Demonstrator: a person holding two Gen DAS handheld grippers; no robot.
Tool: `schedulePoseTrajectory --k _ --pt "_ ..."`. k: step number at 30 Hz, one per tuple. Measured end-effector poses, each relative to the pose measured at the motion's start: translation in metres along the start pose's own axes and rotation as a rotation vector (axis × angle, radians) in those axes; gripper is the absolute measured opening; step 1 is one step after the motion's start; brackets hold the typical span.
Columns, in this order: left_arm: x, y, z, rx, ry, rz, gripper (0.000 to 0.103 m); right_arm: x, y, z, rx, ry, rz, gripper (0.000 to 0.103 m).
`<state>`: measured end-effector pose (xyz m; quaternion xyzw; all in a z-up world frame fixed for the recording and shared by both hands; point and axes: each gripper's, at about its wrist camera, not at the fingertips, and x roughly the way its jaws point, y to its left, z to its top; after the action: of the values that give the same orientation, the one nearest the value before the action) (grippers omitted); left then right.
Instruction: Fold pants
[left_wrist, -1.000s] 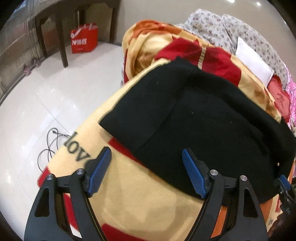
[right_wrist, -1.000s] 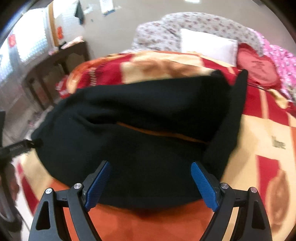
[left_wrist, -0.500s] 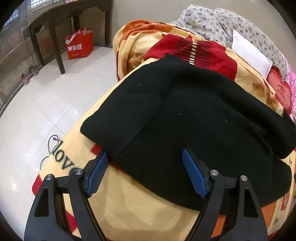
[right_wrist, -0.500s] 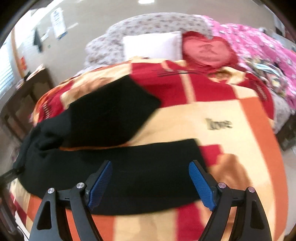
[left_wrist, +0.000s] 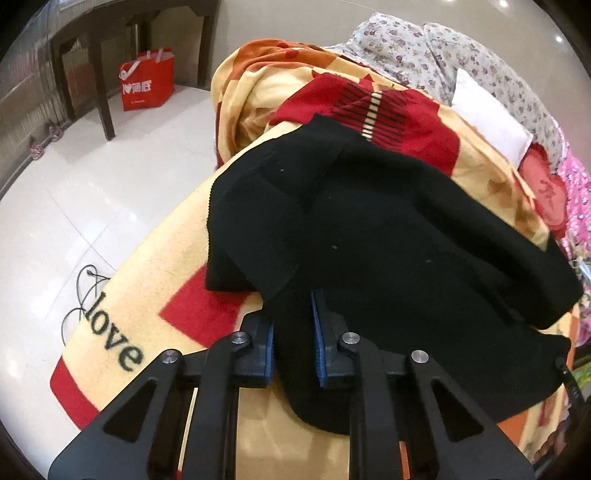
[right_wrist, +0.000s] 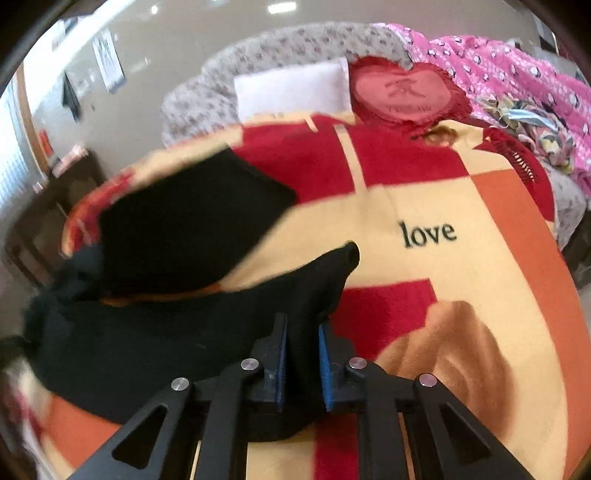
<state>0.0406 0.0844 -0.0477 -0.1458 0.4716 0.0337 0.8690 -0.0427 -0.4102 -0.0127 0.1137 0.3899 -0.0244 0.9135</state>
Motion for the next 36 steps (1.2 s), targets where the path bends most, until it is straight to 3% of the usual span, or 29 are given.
schedulePoseTrajectory --k 4,8,11,13,17,19,21,23,26,30,33,36 --pt "-0.030 -0.001 -0.003 0.026 -0.011 -0.056 0.013 -0.045 -0.002 0.007 -0.021 -0.060 0.002 0.013" --pt "-0.049 0.004 -0.009 0.049 -0.007 -0.082 0.013 -0.062 -0.006 0.000 -0.037 -0.048 -0.048 0.013" --pt "-0.037 0.011 -0.014 0.059 0.018 -0.053 0.013 -0.028 -0.011 -0.008 -0.062 0.068 -0.097 0.013" --pt "-0.017 0.017 -0.020 0.045 0.078 -0.024 0.014 -0.003 -0.017 -0.017 -0.045 0.141 -0.124 0.015" --pt "-0.028 0.023 -0.023 0.085 0.069 0.002 0.033 -0.027 -0.012 0.002 -0.053 0.088 -0.132 0.025" --pt "-0.044 0.028 -0.018 0.100 0.039 0.020 0.036 -0.047 0.007 0.020 -0.091 0.021 -0.056 0.042" --pt "-0.060 0.030 -0.013 0.112 -0.013 0.046 0.036 -0.054 0.034 0.034 -0.145 -0.014 0.077 0.051" --pt "-0.073 0.025 -0.006 0.138 -0.072 0.110 0.036 -0.048 0.071 0.050 -0.229 -0.030 0.226 0.051" --pt "-0.072 0.022 0.006 0.160 -0.088 0.077 0.038 -0.019 0.139 0.071 -0.392 -0.033 0.321 0.051" --pt "-0.039 0.014 0.014 0.189 -0.028 0.143 0.038 0.039 0.226 0.092 -0.548 0.075 0.470 0.051" --pt "-0.019 0.015 0.024 0.179 0.006 0.107 0.038 0.082 0.271 0.101 -0.633 0.140 0.539 0.051" --pt "0.001 0.009 0.033 0.205 0.022 0.133 0.038 0.122 0.301 0.100 -0.695 0.249 0.591 0.051"
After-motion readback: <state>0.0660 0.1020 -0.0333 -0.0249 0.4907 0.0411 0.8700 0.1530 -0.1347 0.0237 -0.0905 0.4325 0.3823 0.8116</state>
